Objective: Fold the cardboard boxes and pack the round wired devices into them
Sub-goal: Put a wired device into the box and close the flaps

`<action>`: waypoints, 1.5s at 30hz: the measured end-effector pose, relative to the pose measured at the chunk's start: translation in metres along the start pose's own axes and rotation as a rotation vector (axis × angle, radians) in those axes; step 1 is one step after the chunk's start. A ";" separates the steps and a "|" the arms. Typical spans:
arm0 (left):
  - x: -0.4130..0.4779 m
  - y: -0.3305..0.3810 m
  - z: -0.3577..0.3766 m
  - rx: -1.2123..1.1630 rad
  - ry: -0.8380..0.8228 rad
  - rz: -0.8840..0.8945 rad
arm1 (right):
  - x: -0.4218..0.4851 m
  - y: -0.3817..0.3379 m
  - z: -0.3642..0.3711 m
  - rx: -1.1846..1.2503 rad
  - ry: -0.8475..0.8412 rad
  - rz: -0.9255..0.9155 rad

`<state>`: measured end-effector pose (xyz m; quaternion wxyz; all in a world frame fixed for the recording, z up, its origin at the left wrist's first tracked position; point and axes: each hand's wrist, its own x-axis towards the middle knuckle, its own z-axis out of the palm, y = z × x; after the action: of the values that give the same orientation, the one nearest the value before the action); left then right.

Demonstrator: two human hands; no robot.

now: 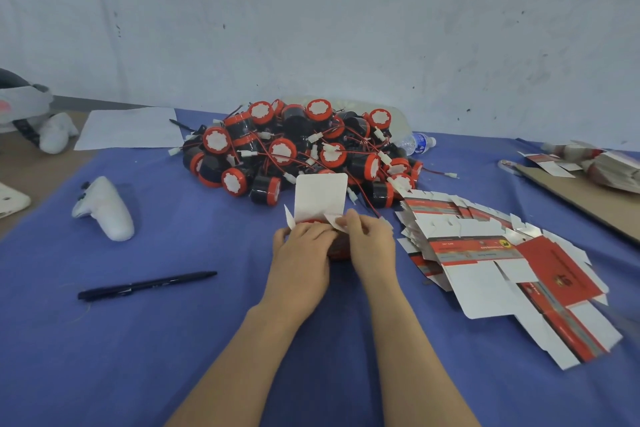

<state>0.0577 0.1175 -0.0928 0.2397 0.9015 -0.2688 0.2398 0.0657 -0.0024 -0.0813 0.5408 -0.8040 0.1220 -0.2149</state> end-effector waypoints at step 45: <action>-0.002 -0.039 -0.017 -0.477 0.098 -0.237 | -0.005 0.007 -0.013 0.091 -0.394 -0.129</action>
<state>0.0743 0.1567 -0.0933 0.4846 0.8320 -0.1984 0.1832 0.0554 -0.0140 -0.0844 0.5752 -0.8113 -0.0476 -0.0929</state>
